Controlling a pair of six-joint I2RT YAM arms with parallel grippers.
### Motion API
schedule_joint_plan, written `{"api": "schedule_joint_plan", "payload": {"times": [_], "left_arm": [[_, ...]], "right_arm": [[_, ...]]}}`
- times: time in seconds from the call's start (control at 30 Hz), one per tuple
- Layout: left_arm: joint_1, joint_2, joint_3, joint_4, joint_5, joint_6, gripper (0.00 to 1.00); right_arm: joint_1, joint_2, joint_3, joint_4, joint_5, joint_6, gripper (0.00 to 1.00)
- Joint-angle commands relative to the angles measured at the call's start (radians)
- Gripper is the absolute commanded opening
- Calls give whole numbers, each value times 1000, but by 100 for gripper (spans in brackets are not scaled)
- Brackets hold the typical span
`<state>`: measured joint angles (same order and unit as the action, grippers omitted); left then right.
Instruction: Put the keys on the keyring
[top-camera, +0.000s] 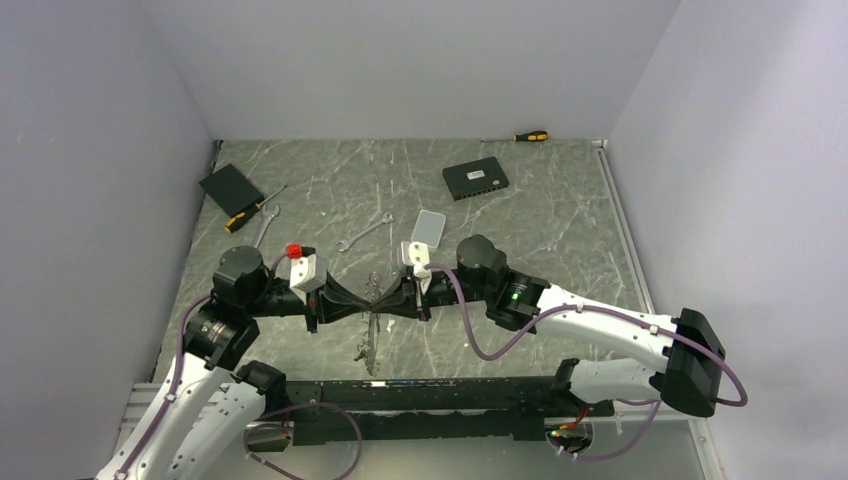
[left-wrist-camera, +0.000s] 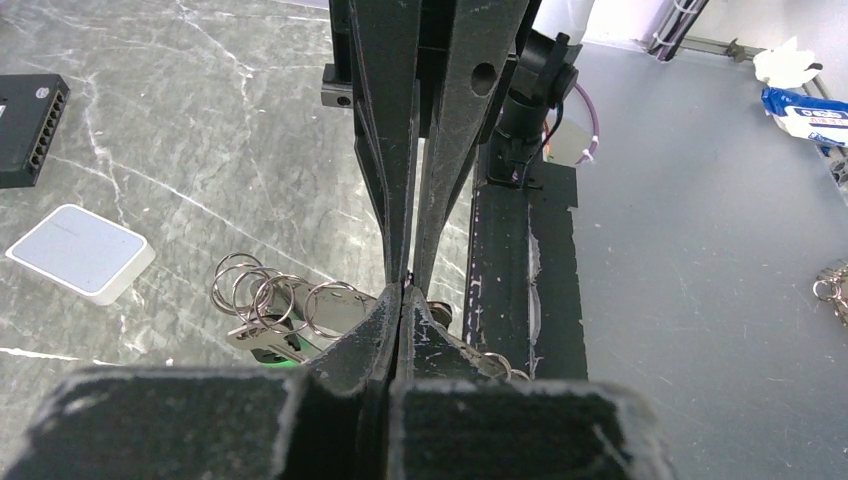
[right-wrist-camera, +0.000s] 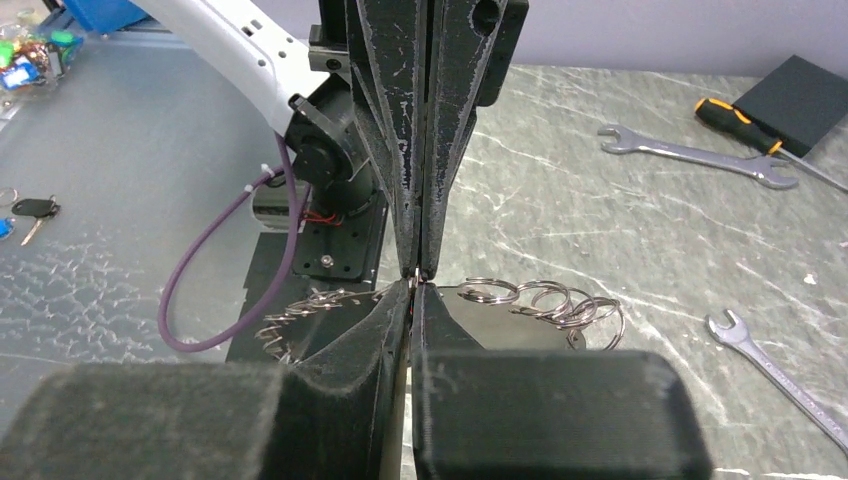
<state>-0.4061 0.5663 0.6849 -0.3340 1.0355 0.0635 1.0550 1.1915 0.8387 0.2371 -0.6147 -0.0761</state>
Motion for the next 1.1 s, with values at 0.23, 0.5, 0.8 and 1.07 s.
{"api": "schedule_joint_plan", "payload": {"times": [0.23,0.5,0.8,1.07], "left_arm": [[1,10,23,57,-5,-1,0],[1,29,13,80,-48,-39,49],[1,50,1,86,-204,-106,82],[-1,104,-11,97,-229,-209,57]], "right_arm": [[10,4,95,-105,-62,-27,0],[10,-2,129,-226,29,8,0],[8,67,253,-501,429,147,0],[-4,215,419,-807,566,264,0]]}}
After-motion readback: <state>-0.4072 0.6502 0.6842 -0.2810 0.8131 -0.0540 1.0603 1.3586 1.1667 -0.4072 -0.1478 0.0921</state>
